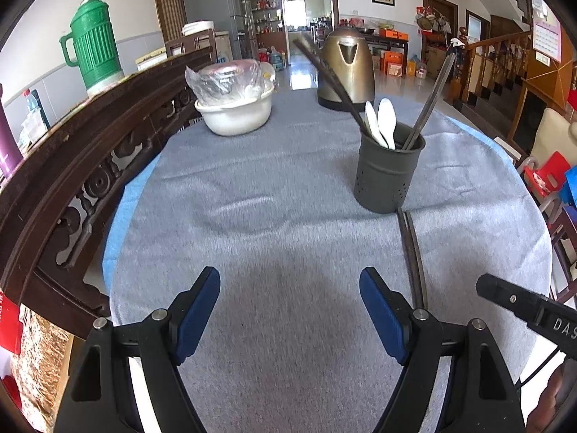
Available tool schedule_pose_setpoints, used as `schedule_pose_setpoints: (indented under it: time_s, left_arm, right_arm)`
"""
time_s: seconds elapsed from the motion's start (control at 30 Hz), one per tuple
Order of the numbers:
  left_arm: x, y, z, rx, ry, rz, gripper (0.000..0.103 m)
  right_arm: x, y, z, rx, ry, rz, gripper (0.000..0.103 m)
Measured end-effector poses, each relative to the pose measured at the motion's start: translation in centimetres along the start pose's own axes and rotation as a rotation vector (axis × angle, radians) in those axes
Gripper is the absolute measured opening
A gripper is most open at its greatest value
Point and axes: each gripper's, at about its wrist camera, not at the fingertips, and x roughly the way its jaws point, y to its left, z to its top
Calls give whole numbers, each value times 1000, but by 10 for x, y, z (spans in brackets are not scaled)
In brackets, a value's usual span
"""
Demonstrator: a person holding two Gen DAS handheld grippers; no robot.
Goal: Organize utensils
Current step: 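Move both tools down to the last chopsticks lying beside the cup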
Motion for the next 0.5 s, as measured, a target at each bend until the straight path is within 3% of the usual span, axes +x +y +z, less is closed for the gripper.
schedule_pose_setpoints:
  time_s: [0.5]
  left_arm:
    - [25,18,-12,-57,80,-26,80]
  right_arm:
    - [44,4,24,-65,28,-87,23]
